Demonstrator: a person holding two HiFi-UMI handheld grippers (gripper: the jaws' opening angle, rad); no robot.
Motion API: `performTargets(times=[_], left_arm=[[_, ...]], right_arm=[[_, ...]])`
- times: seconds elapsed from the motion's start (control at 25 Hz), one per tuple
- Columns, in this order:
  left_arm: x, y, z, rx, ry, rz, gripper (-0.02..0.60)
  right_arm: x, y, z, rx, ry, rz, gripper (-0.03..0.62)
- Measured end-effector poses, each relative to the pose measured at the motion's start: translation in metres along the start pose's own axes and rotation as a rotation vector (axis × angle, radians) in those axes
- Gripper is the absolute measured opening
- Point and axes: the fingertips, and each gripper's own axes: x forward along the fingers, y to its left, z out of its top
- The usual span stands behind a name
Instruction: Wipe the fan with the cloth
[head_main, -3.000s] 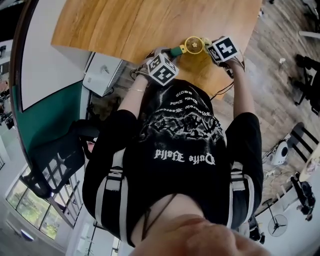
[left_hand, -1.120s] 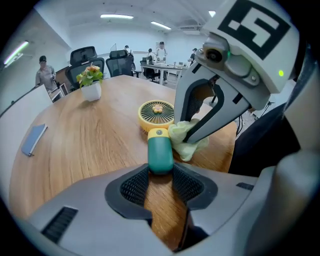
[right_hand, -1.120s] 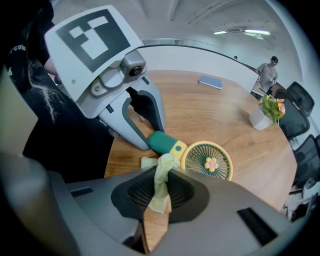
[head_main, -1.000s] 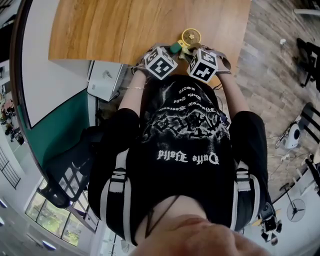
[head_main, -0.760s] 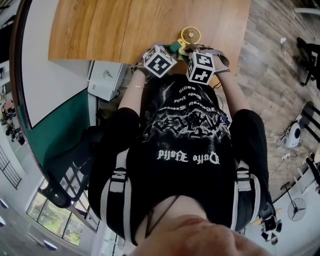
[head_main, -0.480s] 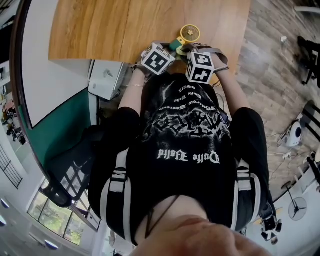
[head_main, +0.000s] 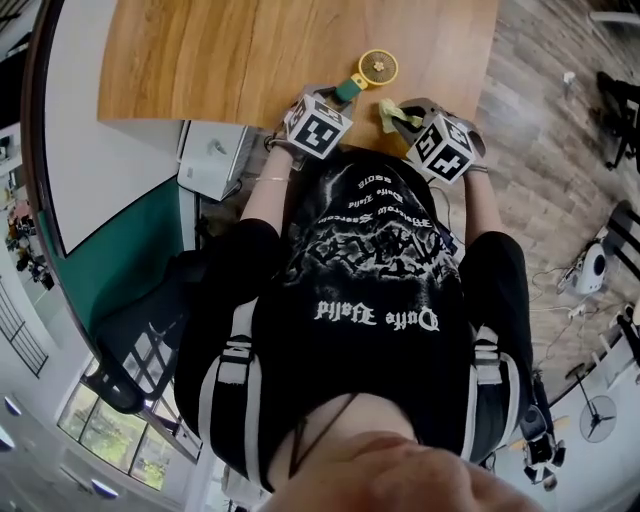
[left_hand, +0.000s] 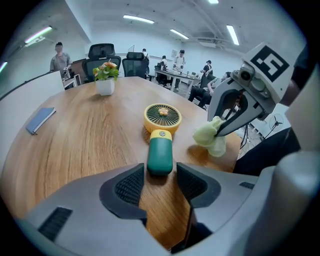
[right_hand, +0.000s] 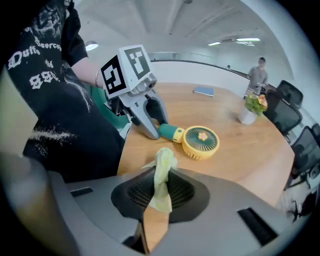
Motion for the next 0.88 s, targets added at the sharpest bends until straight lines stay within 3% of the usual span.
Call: performTargets(times=[0.08, 0.2, 0.32, 0.44, 0.6, 0.8, 0.88], left_arm=[[0.000, 0.000, 0.005, 0.003, -0.023, 0.042, 0.270], [-0.001, 0.001, 0.019, 0.097, -0.069, 0.154, 0.298], [0.008, -0.001, 0.029, 0.198, -0.047, 0.224, 0.299], [0.023, -0.002, 0.035, 0.131, 0.009, 0.186, 0.296], [0.032, -0.005, 0.038, 0.002, 0.069, 0.074, 0.244], [0.033, -0.005, 0.041, 0.006, 0.092, 0.044, 0.202], [0.033, -0.003, 0.038, -0.027, 0.092, 0.025, 0.198]], right_arm=[[-0.008, -0.003, -0.014, 0.097, -0.027, -0.041, 0.058], [-0.015, -0.004, -0.028, 0.231, -0.084, -0.079, 0.058], [-0.017, -0.003, -0.032, 0.304, -0.130, -0.097, 0.060], [-0.020, -0.006, -0.031, 0.337, -0.172, -0.114, 0.060], [-0.024, -0.010, -0.032, 0.369, -0.217, -0.122, 0.060], [-0.025, -0.007, -0.035, 0.399, -0.252, -0.096, 0.060], [-0.024, -0.007, -0.032, 0.416, -0.274, -0.097, 0.058]])
